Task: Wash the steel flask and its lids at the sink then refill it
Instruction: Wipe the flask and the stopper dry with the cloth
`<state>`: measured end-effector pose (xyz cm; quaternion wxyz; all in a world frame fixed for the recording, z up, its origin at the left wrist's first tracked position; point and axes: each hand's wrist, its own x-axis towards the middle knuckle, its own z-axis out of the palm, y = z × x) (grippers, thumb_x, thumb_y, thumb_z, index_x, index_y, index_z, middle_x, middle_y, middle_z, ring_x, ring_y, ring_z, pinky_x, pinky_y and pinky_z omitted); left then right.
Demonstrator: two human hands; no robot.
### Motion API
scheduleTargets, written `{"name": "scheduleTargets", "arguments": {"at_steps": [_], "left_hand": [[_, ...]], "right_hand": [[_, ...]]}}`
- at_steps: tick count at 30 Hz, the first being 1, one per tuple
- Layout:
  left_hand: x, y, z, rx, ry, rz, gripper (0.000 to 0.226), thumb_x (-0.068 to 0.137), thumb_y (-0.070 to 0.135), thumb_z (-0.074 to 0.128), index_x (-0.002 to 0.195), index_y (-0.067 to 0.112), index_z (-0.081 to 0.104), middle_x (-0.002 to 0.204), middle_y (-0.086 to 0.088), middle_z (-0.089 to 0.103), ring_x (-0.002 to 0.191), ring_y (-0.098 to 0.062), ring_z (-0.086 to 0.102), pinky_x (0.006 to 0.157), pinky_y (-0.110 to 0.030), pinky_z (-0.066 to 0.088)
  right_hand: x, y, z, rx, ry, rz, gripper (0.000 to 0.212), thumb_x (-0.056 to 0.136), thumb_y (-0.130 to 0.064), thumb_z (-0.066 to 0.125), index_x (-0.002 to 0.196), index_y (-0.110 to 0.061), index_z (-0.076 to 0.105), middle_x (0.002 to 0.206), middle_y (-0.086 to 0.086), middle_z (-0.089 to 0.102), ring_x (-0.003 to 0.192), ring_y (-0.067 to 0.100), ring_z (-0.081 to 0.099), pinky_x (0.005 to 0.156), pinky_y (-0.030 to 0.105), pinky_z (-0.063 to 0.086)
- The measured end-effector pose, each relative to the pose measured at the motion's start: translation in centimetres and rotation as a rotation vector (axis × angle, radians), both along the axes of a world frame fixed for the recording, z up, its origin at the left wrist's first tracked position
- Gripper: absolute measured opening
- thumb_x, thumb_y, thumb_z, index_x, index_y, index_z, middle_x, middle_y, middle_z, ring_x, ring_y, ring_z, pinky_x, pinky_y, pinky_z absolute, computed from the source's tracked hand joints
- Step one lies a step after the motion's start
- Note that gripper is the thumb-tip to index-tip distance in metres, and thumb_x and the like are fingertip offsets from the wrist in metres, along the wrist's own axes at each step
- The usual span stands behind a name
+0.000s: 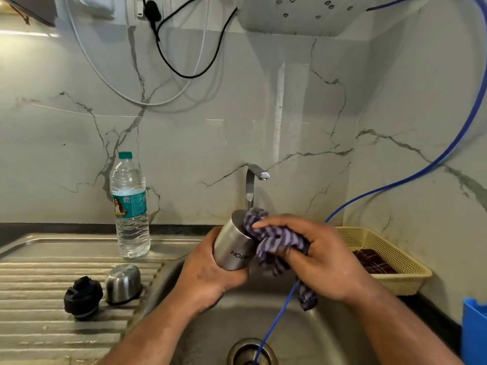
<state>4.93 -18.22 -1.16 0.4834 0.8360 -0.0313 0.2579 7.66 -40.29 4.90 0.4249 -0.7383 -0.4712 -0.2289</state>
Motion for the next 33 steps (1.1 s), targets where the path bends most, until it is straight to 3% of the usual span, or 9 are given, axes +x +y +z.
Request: {"name": "scheduleTargets", "arguments": {"at_steps": [3, 6, 9, 14, 20, 24, 27, 31, 33], "left_hand": [[0.1, -0.4, -0.3, 0.148, -0.024, 0.015, 0.073, 0.056, 0.037, 0.094, 0.117, 0.045, 0.055, 0.096, 0.019, 0.069, 0.089, 0.007, 0.064, 0.069, -0.014, 0.051], [0.3, -0.5, -0.6, 0.121, -0.014, 0.022, 0.069, 0.056, 0.032, 0.093, 0.115, 0.043, 0.057, 0.093, 0.017, 0.071, 0.085, 0.004, 0.066, 0.067, -0.017, 0.052], [0.4, 0.6, -0.7, 0.05, -0.014, 0.057, 0.066, 0.057, 0.032, 0.092, 0.114, 0.042, 0.059, 0.091, 0.012, 0.073, 0.08, -0.002, 0.069, 0.062, -0.016, 0.052], [-0.1, -0.8, -0.3, 0.23, -0.011, 0.019, 0.075, 0.059, 0.038, 0.094, 0.12, 0.045, 0.052, 0.098, 0.017, 0.067, 0.087, 0.003, 0.065, 0.068, -0.014, 0.05], [0.1, 0.7, -0.6, 0.105, 0.006, 0.087, 0.063, 0.061, 0.032, 0.093, 0.113, 0.039, 0.058, 0.092, 0.01, 0.073, 0.082, -0.005, 0.069, 0.063, -0.02, 0.055], [-0.3, -0.6, -0.7, 0.192, 0.018, 0.007, 0.073, 0.058, 0.04, 0.094, 0.118, 0.043, 0.054, 0.096, 0.018, 0.07, 0.086, 0.01, 0.064, 0.067, -0.013, 0.052], [0.1, -1.2, -1.0, 0.211, 0.01, -0.009, 0.072, 0.057, 0.04, 0.093, 0.118, 0.042, 0.055, 0.095, 0.018, 0.07, 0.087, 0.009, 0.064, 0.066, -0.011, 0.049], [0.1, 0.4, -0.9, 0.064, 0.051, 0.048, 0.064, 0.056, 0.036, 0.089, 0.112, 0.039, 0.059, 0.091, 0.009, 0.074, 0.079, -0.003, 0.07, 0.071, -0.032, 0.062], [-0.2, 0.8, -0.5, 0.074, 0.066, 0.046, 0.063, 0.06, 0.035, 0.091, 0.114, 0.039, 0.058, 0.092, 0.008, 0.074, 0.08, -0.001, 0.07, 0.072, -0.03, 0.062]], "right_hand": [[0.4, 0.6, -0.5, 0.06, 0.037, -0.119, 0.049, 0.088, 0.002, 0.073, 0.121, -0.033, 0.074, 0.114, -0.026, 0.073, 0.108, -0.007, 0.067, 0.093, 0.028, 0.057], [-0.3, 1.6, -1.1, 0.041, 0.036, -0.009, 0.061, 0.079, 0.011, 0.065, 0.126, -0.027, 0.073, 0.123, -0.017, 0.072, 0.116, 0.0, 0.066, 0.097, 0.03, 0.057], [-0.4, 1.2, -1.3, -0.049, -0.012, 0.073, 0.065, 0.074, 0.015, 0.063, 0.124, -0.025, 0.074, 0.12, -0.014, 0.074, 0.115, 0.001, 0.067, 0.099, 0.024, 0.053], [0.8, 1.0, -1.3, 0.119, 0.091, -0.092, 0.05, 0.088, 0.005, 0.069, 0.121, -0.032, 0.075, 0.111, -0.022, 0.075, 0.101, -0.007, 0.069, 0.086, 0.013, 0.052], [-0.3, 1.0, -1.2, -0.06, 0.071, 0.07, 0.064, 0.077, 0.016, 0.064, 0.123, -0.028, 0.075, 0.12, -0.017, 0.074, 0.114, -0.002, 0.067, 0.099, 0.02, 0.052], [0.8, 0.7, -1.3, 0.07, 0.137, -0.067, 0.049, 0.087, 0.002, 0.068, 0.121, -0.032, 0.075, 0.116, -0.023, 0.074, 0.111, -0.005, 0.067, 0.099, 0.026, 0.055], [0.6, 0.9, -1.3, 0.068, 0.14, -0.042, 0.052, 0.087, 0.006, 0.069, 0.122, -0.031, 0.075, 0.119, -0.022, 0.073, 0.114, -0.005, 0.066, 0.099, 0.023, 0.054], [-0.3, 1.0, -1.1, -0.059, 0.098, 0.098, 0.066, 0.077, 0.017, 0.061, 0.125, -0.027, 0.074, 0.124, -0.015, 0.073, 0.118, 0.0, 0.065, 0.101, 0.023, 0.052], [-0.2, 1.1, -1.2, -0.051, 0.101, 0.083, 0.063, 0.078, 0.013, 0.061, 0.125, -0.028, 0.074, 0.124, -0.016, 0.072, 0.118, 0.0, 0.065, 0.102, 0.023, 0.052]]}}
